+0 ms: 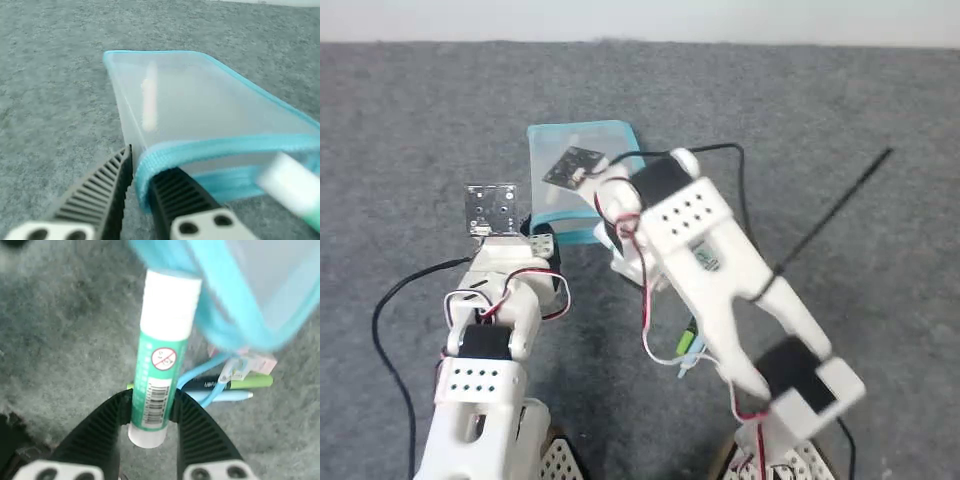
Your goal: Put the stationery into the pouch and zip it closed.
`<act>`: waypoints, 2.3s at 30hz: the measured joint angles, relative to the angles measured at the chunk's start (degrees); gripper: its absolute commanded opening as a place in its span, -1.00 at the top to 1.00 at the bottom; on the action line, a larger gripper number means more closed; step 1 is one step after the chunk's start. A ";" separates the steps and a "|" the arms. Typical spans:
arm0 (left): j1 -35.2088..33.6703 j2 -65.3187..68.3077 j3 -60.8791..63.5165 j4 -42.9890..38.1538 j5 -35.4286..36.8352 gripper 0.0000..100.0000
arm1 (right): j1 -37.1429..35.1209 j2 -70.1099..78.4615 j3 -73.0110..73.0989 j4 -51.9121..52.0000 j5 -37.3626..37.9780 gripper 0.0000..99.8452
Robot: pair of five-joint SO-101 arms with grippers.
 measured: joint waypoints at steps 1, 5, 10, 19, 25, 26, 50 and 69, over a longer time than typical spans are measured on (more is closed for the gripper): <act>0.97 0.00 0.00 0.00 -1.14 0.98 | 0.00 1.67 -1.85 0.00 -0.62 0.99; 4.40 0.00 0.00 0.00 -3.08 0.98 | 0.00 6.86 -8.18 0.18 -3.16 0.99; 5.80 0.00 0.00 0.00 -3.96 0.98 | 1.05 9.76 -11.43 0.18 -5.36 0.99; 6.51 0.00 0.00 0.00 -3.96 0.98 | 6.07 9.85 -15.56 0.18 -11.43 0.66; 6.51 0.00 0.00 0.00 -3.78 0.98 | 5.98 9.85 -16.70 0.18 -12.31 0.55; 6.51 0.00 0.00 0.00 -3.78 0.98 | 6.15 9.85 -16.97 0.18 -12.40 0.55; -1.58 0.00 0.09 0.00 -3.96 0.98 | 24.97 -21.27 26.81 -8.70 -6.07 0.55; -21.45 0.00 0.09 -5.63 -7.74 0.98 | 18.55 -21.98 52.75 -35.78 -23.03 0.55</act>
